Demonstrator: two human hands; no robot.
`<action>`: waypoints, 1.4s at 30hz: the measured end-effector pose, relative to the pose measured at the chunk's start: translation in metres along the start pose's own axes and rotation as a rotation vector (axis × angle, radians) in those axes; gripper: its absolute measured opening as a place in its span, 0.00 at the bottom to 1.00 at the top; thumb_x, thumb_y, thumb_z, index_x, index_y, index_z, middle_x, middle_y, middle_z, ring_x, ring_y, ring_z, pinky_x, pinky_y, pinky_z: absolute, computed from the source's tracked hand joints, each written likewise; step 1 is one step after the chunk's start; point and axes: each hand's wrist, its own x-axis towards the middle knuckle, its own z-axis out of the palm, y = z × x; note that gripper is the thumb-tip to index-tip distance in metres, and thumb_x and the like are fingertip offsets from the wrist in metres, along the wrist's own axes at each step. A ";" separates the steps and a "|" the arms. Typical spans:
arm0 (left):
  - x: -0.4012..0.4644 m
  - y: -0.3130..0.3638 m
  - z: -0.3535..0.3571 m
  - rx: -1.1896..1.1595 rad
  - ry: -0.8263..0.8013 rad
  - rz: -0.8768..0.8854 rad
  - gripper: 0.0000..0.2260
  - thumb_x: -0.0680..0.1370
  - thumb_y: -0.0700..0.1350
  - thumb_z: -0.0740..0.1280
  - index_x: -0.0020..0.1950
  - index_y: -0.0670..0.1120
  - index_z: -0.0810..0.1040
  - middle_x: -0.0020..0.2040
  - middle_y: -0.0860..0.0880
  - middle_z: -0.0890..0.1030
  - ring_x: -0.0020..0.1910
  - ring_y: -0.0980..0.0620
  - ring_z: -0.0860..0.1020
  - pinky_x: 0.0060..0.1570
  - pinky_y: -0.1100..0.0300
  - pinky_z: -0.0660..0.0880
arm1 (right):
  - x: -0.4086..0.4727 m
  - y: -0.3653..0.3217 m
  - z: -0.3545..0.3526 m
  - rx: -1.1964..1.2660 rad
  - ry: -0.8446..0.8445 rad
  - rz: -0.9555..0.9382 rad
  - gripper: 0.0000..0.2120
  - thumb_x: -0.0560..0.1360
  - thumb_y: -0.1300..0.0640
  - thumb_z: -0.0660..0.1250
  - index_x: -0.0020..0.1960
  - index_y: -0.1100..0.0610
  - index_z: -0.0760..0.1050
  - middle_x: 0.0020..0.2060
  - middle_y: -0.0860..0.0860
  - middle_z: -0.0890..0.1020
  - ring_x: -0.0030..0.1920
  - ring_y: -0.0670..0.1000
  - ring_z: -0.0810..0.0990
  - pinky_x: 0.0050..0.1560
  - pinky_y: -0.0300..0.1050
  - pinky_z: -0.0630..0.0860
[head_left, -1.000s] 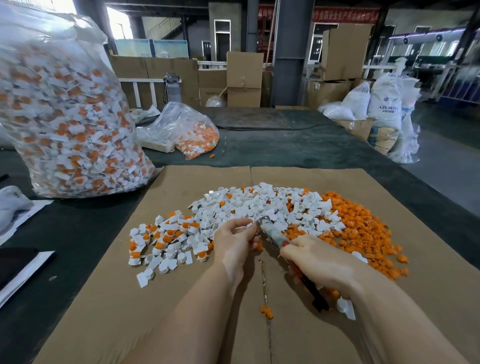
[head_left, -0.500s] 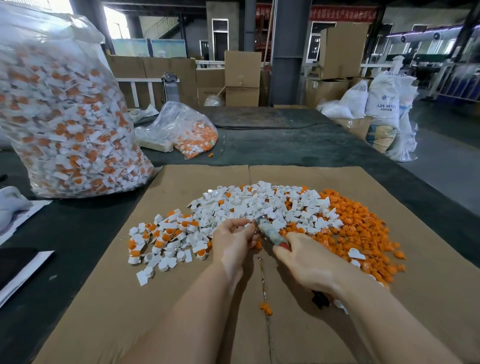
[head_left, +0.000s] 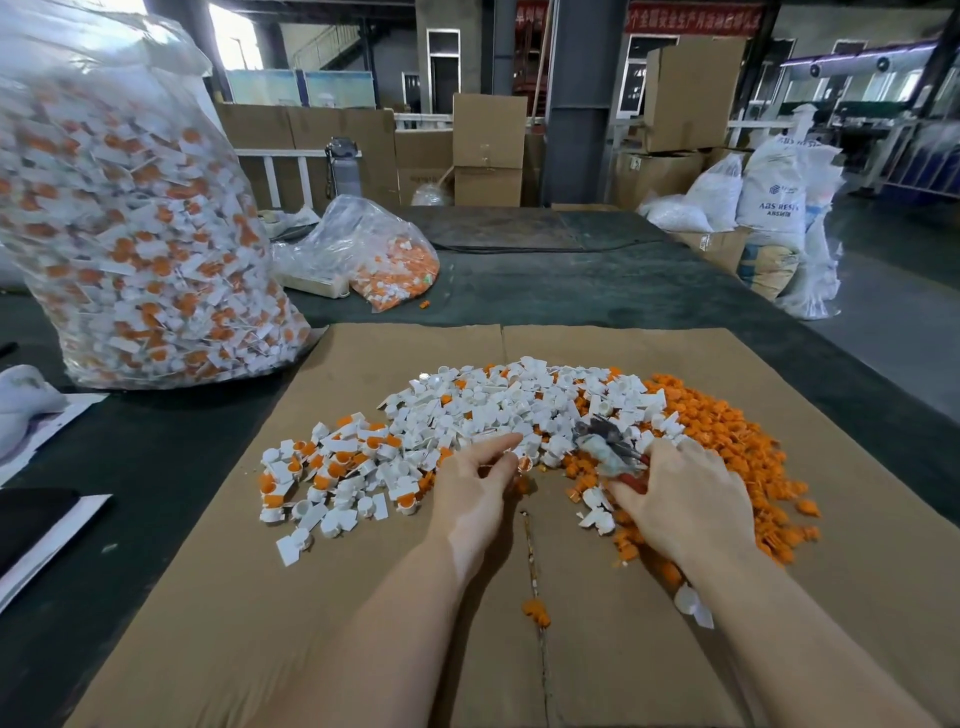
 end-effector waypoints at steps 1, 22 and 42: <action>-0.001 0.000 -0.001 0.066 -0.004 0.028 0.10 0.79 0.41 0.65 0.58 0.51 0.80 0.54 0.55 0.80 0.49 0.62 0.77 0.50 0.76 0.71 | 0.001 0.002 0.003 -0.027 0.012 0.006 0.23 0.74 0.35 0.58 0.56 0.53 0.69 0.54 0.51 0.75 0.56 0.52 0.72 0.54 0.46 0.70; -0.010 0.001 0.000 0.343 -0.183 0.148 0.16 0.71 0.40 0.73 0.55 0.54 0.78 0.46 0.57 0.79 0.44 0.60 0.76 0.43 0.75 0.71 | -0.028 -0.047 0.028 0.629 0.366 -0.347 0.03 0.70 0.66 0.72 0.41 0.60 0.80 0.36 0.53 0.81 0.40 0.53 0.80 0.40 0.50 0.78; -0.012 0.004 -0.008 0.546 0.111 0.258 0.06 0.79 0.44 0.64 0.54 0.52 0.78 0.45 0.56 0.73 0.48 0.57 0.71 0.41 0.71 0.63 | -0.029 -0.042 0.034 0.577 0.488 -0.272 0.04 0.70 0.65 0.72 0.42 0.58 0.80 0.37 0.51 0.80 0.42 0.54 0.79 0.44 0.48 0.69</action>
